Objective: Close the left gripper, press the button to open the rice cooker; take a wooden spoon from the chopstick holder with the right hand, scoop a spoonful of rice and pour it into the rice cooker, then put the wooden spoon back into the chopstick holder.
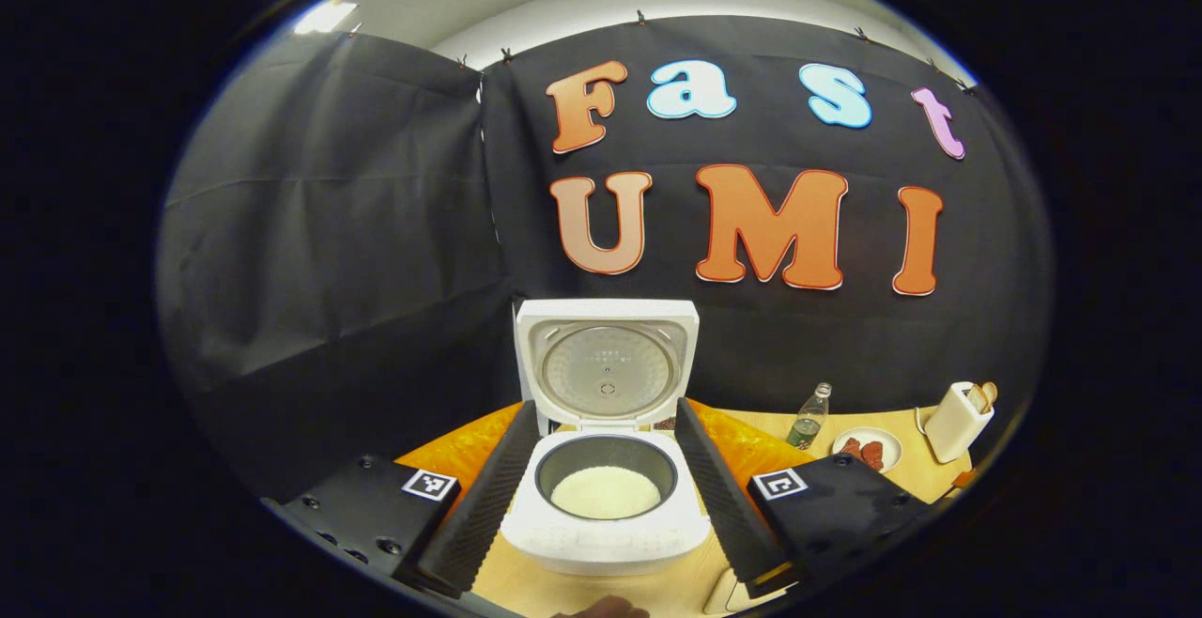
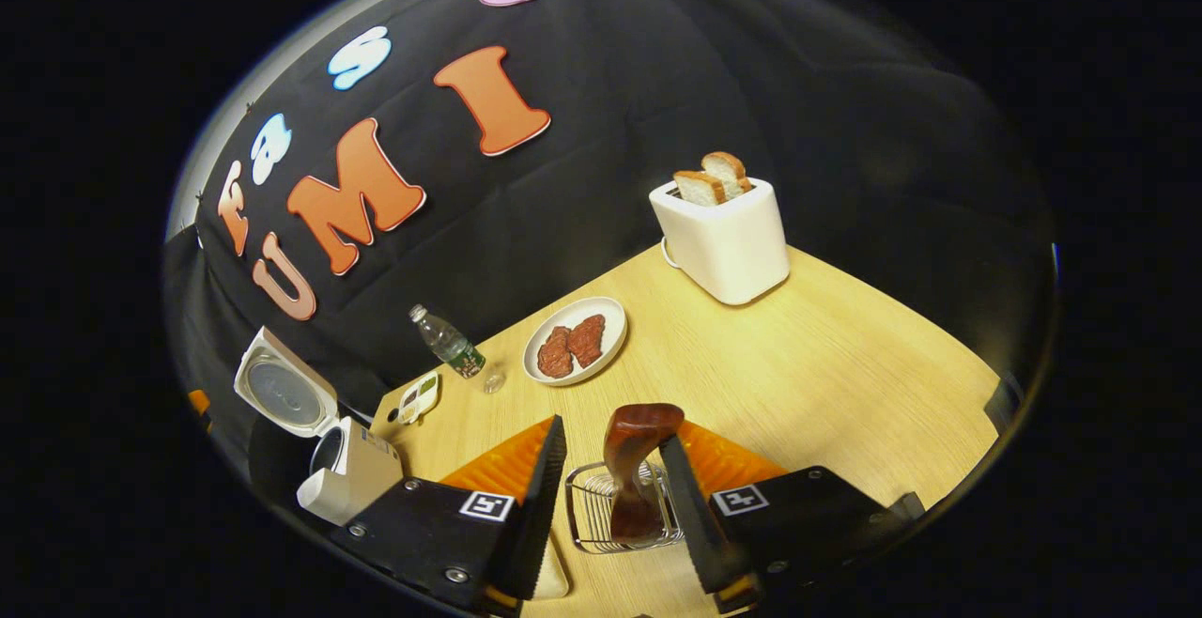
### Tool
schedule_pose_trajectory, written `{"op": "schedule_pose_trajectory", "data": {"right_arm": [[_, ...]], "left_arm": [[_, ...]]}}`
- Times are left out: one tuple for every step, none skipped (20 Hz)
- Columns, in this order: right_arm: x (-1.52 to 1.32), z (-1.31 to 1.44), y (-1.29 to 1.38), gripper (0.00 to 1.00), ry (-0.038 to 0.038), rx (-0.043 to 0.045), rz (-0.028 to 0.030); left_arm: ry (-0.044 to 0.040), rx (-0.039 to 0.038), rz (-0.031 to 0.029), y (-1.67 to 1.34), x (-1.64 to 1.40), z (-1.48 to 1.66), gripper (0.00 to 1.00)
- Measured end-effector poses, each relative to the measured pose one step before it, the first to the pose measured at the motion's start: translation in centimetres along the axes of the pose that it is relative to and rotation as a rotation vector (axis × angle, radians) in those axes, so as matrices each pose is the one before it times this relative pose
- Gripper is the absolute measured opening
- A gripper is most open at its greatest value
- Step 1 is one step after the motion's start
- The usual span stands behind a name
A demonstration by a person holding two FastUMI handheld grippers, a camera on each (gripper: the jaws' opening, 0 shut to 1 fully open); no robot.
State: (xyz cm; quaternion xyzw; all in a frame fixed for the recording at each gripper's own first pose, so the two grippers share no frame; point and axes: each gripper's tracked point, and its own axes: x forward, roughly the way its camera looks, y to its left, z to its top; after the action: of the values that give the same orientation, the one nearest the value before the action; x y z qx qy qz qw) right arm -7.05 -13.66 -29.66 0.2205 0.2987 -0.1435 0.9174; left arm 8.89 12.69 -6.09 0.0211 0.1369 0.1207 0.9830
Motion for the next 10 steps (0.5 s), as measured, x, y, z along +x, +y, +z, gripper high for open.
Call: {"op": "schedule_pose_trajectory", "data": {"right_arm": [[-0.792, 0.862, 0.175, 0.66, -0.02668, -0.01555, -0.01149], [-0.806, 0.901, 0.192, 0.72, -0.0271, -0.02304, -0.00889], [-0.915, 1.328, 0.286, 0.75, -0.0355, -0.02503, -0.00641], [-0.911, 1.369, 0.252, 0.77, -0.0322, -0.03011, -0.00812], [-0.772, 1.387, 0.183, 0.78, -0.02923, -0.03343, -0.00603], [-0.905, 1.288, 0.193, 0.8, -0.0277, -0.03266, -0.00496], [-0.693, 1.451, 0.154, 0.81, -0.02584, -0.02512, -0.00313], [-0.77, 1.426, 0.173, 0.81, -0.02574, -0.01715, -0.00529], [-0.738, 1.212, 0.152, 0.82, -0.02307, -0.01291, -0.00695], [-0.684, 1.072, 0.1, 0.84, -0.02466, -0.01071, -0.00672]], "left_arm": [[0.01611, -0.00338, -0.00384, 0.458, 1.101, 0.479, 0.98], [0.01749, -0.00519, -0.00086, 0.544, 1.083, 0.385, 0.96], [0.01009, -0.00988, -0.01426, 0.002, 1.121, 0.647, 0.99], [0.00931, -0.00556, -0.00276, 0.262, 1.123, 0.677, 0.96], [0.00823, -0.00348, -0.01375, -0.058, 1.282, 0.737, 0.99], [0.01156, 0.00371, -0.00811, -0.02, 1.275, 0.615, 0.99], [0.00172, -0.00205, -0.00648, 0.173, 1.224, 0.835, 0.99], [0.00619, -0.00575, -0.00131, 0.334, 1.089, 0.756, 0.99], [0.00008, -0.00992, -0.00526, 0.262, 1.066, 0.96, 0.99], [0.00351, -0.00809, -0.00165, 0.182, 1.071, 0.827, 0.99]]}}
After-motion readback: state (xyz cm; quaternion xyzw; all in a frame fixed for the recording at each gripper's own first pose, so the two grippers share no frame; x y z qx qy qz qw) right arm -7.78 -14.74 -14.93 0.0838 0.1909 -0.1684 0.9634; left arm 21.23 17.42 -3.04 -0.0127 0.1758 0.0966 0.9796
